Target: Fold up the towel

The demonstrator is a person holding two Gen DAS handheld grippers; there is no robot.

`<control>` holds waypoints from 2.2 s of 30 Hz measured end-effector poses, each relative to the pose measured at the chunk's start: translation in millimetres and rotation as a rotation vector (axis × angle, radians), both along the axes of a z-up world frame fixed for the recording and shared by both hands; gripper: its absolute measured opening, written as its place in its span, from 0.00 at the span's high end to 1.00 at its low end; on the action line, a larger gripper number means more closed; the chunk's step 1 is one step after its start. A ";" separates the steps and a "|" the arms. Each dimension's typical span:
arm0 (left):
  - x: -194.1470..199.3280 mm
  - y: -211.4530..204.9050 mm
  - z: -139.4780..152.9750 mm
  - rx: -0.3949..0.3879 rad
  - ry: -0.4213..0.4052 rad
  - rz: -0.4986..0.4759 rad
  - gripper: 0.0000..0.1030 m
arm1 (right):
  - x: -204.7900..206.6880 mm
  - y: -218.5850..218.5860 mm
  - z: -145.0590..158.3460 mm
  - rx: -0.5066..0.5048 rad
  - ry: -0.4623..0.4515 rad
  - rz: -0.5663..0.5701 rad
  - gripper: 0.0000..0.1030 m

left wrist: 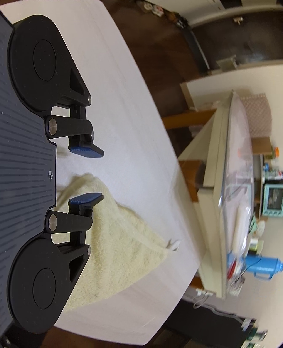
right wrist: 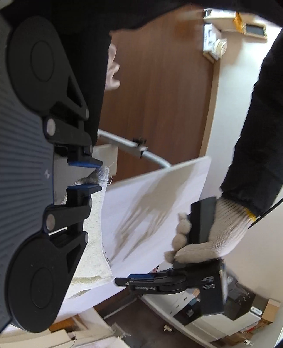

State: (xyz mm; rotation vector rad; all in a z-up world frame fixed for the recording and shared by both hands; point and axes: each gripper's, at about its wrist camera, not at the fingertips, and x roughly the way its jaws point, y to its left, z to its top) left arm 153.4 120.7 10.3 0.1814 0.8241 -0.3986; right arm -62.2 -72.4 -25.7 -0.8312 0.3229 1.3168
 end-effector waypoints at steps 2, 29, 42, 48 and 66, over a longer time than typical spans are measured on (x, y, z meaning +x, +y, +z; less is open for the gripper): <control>-3.2 -3.2 -4.9 0.030 0.014 -0.015 0.62 | -3.6 -2.9 2.9 0.016 0.026 0.010 0.83; -35.0 11.3 -8.9 0.167 0.114 -0.080 0.54 | 145.4 -88.9 93.5 0.442 0.349 -0.099 0.84; -37.6 27.5 28.1 0.028 -0.056 0.035 0.60 | 322.0 -129.4 43.2 0.480 0.613 -0.457 0.85; -40.5 8.3 15.2 0.026 -0.051 -0.018 0.60 | 345.9 -129.5 9.7 0.430 0.676 -0.545 0.84; -59.1 6.6 7.1 0.011 -0.040 0.171 0.60 | 295.8 -128.1 20.5 0.416 0.445 -0.565 0.70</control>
